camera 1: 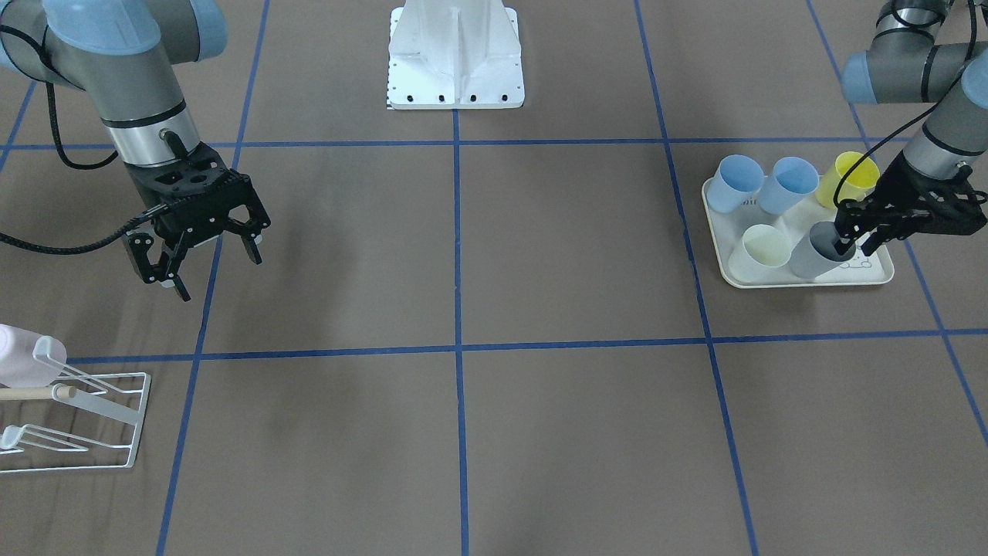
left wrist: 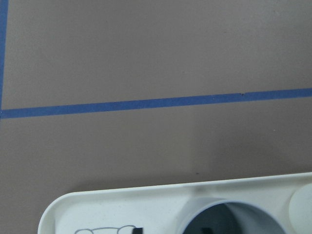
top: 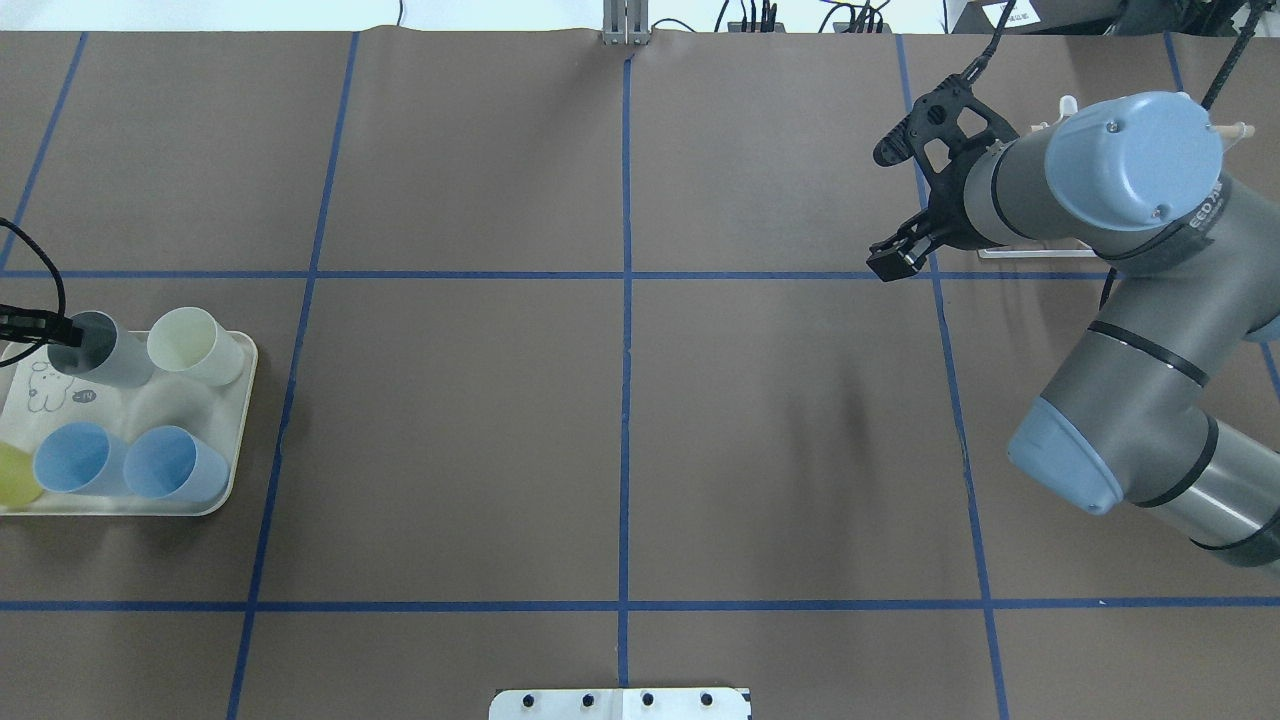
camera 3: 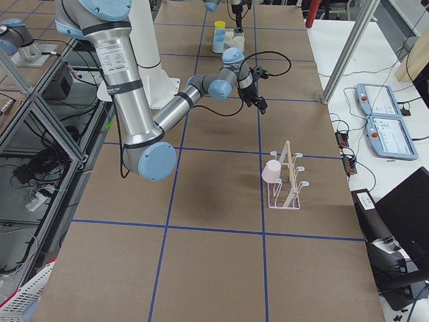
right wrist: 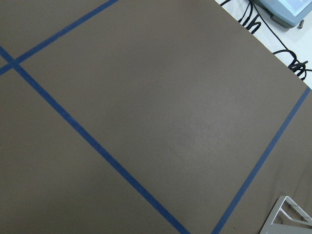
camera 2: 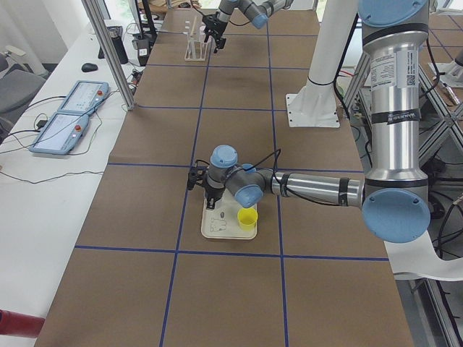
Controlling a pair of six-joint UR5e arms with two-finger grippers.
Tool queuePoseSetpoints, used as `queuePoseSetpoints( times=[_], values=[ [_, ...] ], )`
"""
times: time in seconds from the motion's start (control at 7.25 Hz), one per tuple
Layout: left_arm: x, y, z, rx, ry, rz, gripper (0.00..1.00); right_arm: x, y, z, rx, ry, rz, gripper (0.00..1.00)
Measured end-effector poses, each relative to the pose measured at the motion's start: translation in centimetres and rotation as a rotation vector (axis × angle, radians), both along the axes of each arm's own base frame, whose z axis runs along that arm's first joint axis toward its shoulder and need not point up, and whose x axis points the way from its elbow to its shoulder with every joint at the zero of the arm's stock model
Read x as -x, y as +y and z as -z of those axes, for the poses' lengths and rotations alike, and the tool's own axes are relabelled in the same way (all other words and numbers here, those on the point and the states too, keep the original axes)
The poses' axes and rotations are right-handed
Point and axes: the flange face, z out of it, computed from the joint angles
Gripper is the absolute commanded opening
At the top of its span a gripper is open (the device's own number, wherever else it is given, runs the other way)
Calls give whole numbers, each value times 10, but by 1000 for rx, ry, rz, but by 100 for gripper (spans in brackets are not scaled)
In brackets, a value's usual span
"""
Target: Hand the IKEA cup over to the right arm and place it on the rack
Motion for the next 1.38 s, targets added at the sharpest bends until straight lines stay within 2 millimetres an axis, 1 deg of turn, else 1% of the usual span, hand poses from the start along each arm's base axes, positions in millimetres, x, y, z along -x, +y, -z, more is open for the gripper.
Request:
queuePoseSetpoints(
  times=[0.41, 0.55, 0.69, 0.83, 0.97, 1.1, 1.24, 1.38],
  values=[
    [2, 1, 2, 3, 12, -24, 0, 1, 0, 2, -4, -3, 1, 100],
    [13, -2, 7, 1, 40, -38, 0, 2, -1, 7, -10, -9, 1, 100],
    [36, -10, 17, -2, 72, -25, 0, 4, -2, 15, -23, -20, 1, 100],
    [58, -22, 34, 2, 104, -2, 0, 6, -4, 25, -42, -28, -7, 100],
    [76, -39, 62, 14, 137, 19, 0, 8, -7, 35, -66, -30, -23, 100],
    [87, -59, 102, 44, 179, 32, 0, 12, -9, 45, -92, -27, -43, 100],
    [88, -78, 144, 89, 228, 53, 0, 16, -11, 55, -122, -23, -66, 100],
    [85, -96, 189, 146, 289, 104, 0, 22, -10, 66, -156, -27, -83, 100]
  ],
)
